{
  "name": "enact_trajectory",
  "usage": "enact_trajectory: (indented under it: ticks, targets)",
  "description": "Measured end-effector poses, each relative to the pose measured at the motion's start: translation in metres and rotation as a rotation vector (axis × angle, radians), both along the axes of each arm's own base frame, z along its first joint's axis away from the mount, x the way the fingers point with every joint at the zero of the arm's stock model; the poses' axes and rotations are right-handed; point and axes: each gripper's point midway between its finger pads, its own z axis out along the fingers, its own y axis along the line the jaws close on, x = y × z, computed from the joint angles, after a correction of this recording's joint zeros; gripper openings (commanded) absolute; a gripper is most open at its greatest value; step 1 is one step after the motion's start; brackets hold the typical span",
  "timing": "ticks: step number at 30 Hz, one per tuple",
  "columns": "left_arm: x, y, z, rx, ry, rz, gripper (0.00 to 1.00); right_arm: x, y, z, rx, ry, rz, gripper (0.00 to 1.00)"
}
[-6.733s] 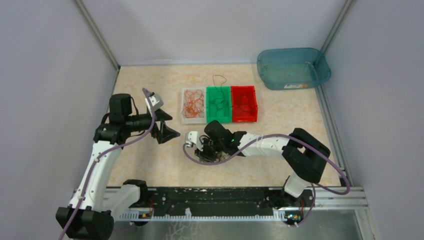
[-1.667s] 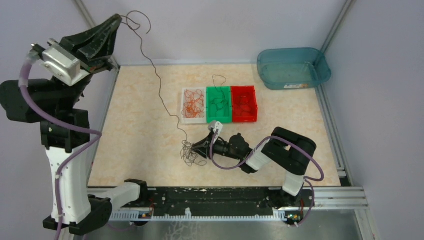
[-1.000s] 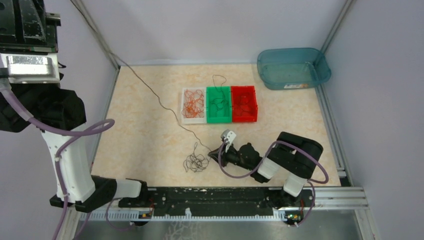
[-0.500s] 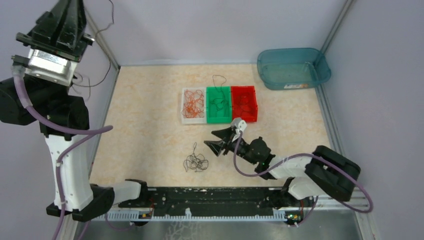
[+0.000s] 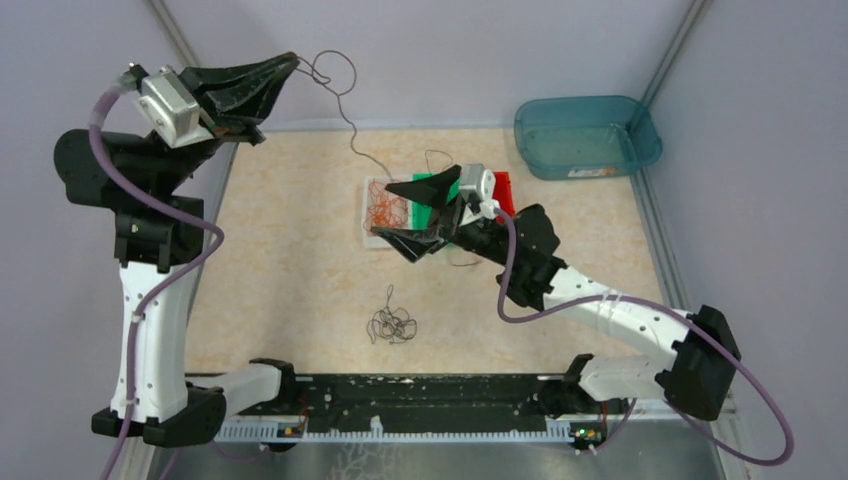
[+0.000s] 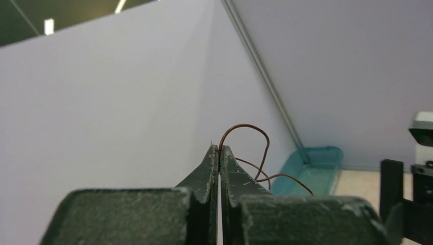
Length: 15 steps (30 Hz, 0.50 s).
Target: Untangle the cables
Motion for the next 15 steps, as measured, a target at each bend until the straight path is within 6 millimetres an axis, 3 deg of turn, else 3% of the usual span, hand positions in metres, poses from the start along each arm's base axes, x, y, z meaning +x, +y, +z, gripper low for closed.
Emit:
enact_trajectory:
  ticks: [3, 4, 7, 8, 11, 15]
  targets:
    - [0.004, -0.008, -0.017, 0.025, 0.072, -0.052, 0.00, -0.002, 0.011, 0.006, -0.022, -0.015, 0.044, 0.57]
    - [0.004, -0.010, -0.021, 0.030, 0.085, -0.067, 0.00, -0.002, 0.014, 0.004, -0.034, -0.013, 0.053, 0.47]
    - [0.002, -0.013, -0.025, 0.042, 0.101, -0.093, 0.00, -0.003, 0.020, -0.008, -0.074, 0.006, 0.078, 0.06]
    - [0.001, -0.014, -0.026, 0.045, 0.104, -0.099, 0.00, -0.002, 0.020, -0.011, -0.081, 0.006, 0.078, 0.02]
    - [-0.001, -0.015, -0.032, 0.053, 0.115, -0.112, 0.00, 0.000, 0.020, -0.015, -0.095, 0.023, 0.071, 0.13]
    - [-0.002, -0.017, -0.040, 0.064, 0.128, -0.121, 0.00, 0.004, 0.015, -0.024, -0.111, 0.043, 0.045, 0.08]
